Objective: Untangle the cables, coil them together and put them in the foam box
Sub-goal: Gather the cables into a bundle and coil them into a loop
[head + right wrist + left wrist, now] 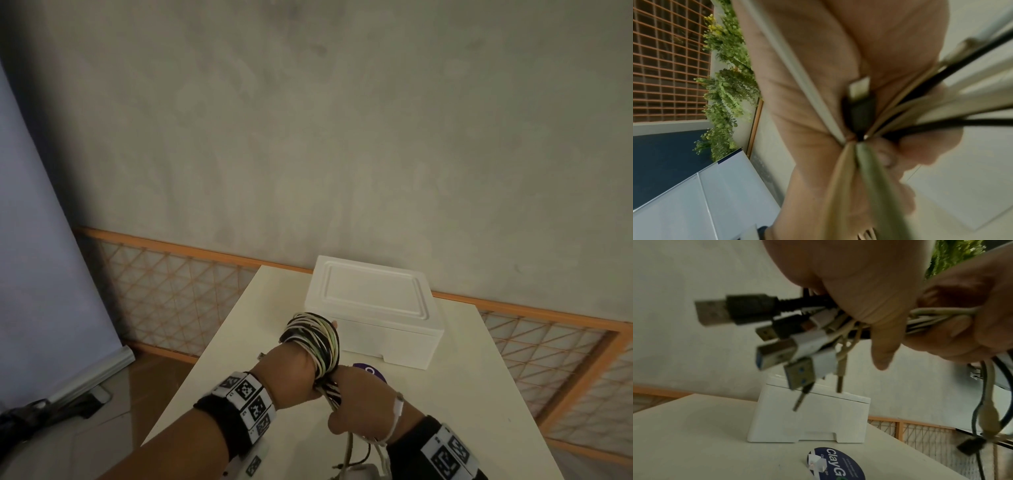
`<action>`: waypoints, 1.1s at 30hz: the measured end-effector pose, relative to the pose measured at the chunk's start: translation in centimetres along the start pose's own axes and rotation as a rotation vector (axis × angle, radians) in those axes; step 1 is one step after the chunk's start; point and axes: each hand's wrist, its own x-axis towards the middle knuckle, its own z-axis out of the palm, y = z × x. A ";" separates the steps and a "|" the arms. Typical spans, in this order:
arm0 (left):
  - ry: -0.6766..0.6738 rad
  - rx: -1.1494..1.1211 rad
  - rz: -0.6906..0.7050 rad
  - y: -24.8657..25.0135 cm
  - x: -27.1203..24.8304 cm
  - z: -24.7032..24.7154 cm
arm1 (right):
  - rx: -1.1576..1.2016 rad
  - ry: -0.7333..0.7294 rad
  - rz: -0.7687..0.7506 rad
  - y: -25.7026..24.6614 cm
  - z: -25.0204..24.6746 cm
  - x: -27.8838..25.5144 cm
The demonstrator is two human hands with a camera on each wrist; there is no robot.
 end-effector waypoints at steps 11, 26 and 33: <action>-0.065 -0.027 -0.221 -0.5 0.0 -0.3 | 0.017 0.183 0.085 2.2 2.1 -0.9; 0.028 -0.353 -0.201 1.5 -2.1 -2.4 | -0.397 0.860 -0.393 3.8 -3.1 -0.5; -0.042 -0.636 -0.210 2.0 -2.7 -1.8 | -0.405 0.754 -0.349 3.8 -3.5 1.5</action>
